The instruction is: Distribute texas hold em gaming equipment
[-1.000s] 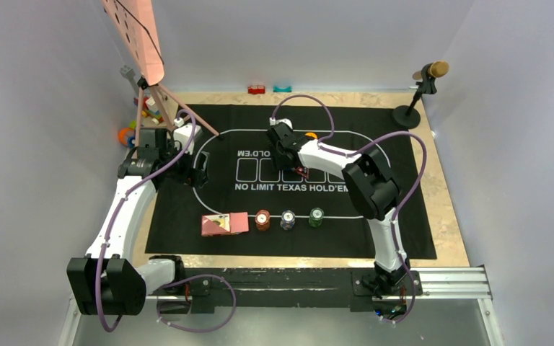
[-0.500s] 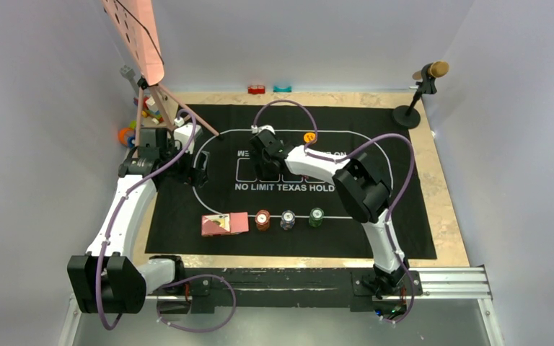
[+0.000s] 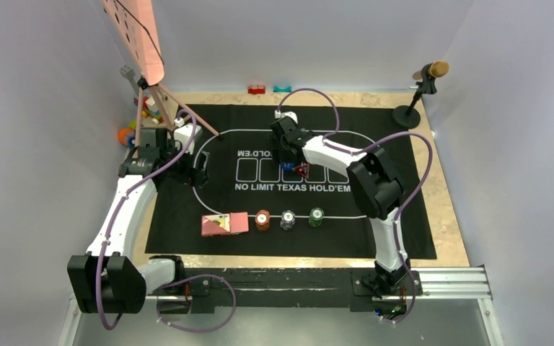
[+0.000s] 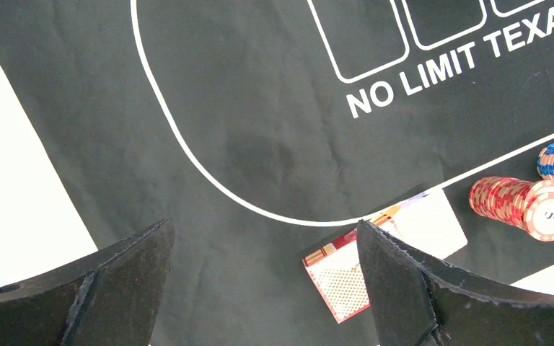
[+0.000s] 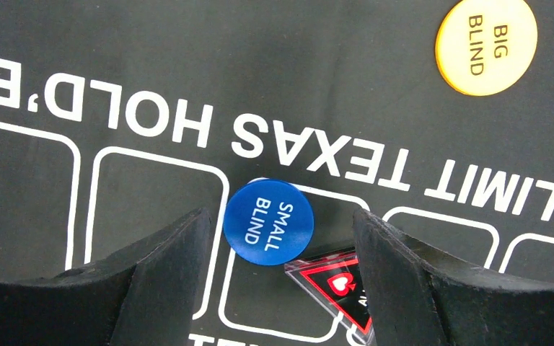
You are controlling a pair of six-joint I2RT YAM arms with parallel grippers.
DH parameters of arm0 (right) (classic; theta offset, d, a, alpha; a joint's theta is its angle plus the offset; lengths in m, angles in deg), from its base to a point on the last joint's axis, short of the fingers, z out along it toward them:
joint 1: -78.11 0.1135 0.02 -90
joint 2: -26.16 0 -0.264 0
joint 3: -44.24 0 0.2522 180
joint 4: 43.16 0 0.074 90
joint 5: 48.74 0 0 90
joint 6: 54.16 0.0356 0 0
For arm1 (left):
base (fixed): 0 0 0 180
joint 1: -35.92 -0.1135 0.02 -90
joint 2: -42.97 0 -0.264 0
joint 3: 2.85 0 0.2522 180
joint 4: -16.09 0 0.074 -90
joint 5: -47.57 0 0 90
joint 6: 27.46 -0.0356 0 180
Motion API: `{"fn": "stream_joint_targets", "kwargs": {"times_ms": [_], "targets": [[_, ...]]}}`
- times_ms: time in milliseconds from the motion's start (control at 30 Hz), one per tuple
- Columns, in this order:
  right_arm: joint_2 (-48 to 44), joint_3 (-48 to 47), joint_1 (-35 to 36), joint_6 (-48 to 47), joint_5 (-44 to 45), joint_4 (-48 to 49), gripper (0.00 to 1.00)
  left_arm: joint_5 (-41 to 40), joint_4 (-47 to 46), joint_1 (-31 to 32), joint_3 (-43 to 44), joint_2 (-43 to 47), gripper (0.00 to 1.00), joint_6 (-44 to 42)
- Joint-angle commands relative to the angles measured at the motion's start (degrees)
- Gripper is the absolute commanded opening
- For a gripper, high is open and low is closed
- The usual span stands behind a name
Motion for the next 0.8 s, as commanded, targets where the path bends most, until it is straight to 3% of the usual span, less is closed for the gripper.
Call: {"fn": "stream_joint_targets", "kwargs": {"times_ms": [0,300,767], "targets": [[1.34,0.07,0.57,0.74,-0.73,1.71,0.76,0.75,-0.93,-0.08,0.01,0.29,1.00,-0.36],[3.90,0.33,0.64,1.58,-2.88,2.05,0.69,0.74,-0.92,-0.08,0.44,0.04,1.00,-0.06],[6.14,-1.26,5.59,3.18,-5.00,-0.91,0.42,0.52,-0.63,-0.08,0.71,0.31,1.00,0.23]]}}
